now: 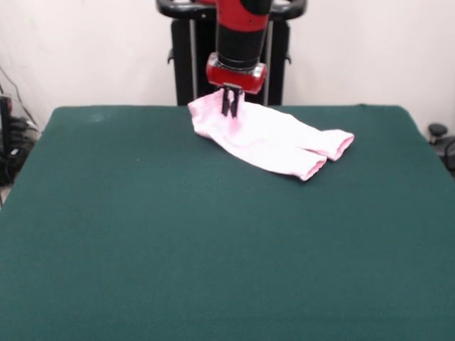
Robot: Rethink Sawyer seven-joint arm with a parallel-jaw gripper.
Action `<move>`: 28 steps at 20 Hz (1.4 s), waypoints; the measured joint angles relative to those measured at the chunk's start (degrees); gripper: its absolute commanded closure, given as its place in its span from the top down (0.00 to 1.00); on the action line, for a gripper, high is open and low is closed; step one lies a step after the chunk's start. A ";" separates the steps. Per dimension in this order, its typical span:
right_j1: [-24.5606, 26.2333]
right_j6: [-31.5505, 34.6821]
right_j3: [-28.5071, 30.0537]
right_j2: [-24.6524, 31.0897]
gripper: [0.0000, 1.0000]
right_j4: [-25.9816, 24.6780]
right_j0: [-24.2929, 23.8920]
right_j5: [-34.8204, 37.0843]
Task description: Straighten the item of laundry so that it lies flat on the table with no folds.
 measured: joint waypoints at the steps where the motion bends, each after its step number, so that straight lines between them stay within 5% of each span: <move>1: 0.10 0.22 0.15 0.02 0.00 0.33 0.01 -0.01; 11: 3.76 3.84 1.40 0.99 0.00 1.57 -1.09 -1.69; 16: 7.84 6.90 1.97 1.02 0.00 1.01 -1.09 -10.46; 21: 9.77 10.16 4.44 -1.39 0.00 0.45 4.10 -22.35; 28: 11.34 10.76 4.70 -6.11 0.00 4.17 12.28 -26.39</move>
